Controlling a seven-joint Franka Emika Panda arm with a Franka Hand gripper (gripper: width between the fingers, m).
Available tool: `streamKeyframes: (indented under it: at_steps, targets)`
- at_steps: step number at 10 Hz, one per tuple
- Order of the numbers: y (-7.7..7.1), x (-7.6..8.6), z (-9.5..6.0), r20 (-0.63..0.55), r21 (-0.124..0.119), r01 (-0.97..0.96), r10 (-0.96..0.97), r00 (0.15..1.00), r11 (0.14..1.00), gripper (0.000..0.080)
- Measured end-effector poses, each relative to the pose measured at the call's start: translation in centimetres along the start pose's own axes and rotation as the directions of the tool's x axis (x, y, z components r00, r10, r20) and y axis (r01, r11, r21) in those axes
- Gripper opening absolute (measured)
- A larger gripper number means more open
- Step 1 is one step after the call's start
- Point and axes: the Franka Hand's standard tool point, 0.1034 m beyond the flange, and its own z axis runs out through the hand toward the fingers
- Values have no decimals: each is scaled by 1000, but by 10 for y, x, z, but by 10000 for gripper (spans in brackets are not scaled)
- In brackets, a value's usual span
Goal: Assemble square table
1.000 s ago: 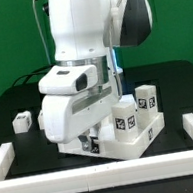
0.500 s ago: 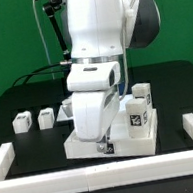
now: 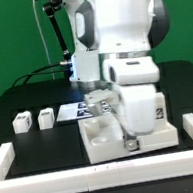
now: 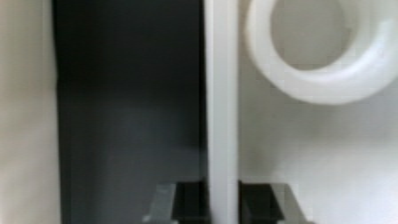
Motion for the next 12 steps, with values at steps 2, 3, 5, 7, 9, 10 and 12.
streamKeyframes:
  at_steps: [2,3,5,7,9,10,12]
  targets:
    - [-3,-11,2,10,5,116,-116,993,993,68]
    - [-3,-12,2,17,6,179,-179,984,984,68]
    - [-4,-12,2,28,9,288,-288,957,958,68]
    - [0,11,-1,22,-2,476,-476,879,880,67]
    - [4,35,-5,14,-40,543,-543,840,839,67]
    - [3,31,-3,19,-30,597,-597,802,801,67]
    - [1,27,-3,32,-23,670,-670,742,742,66]
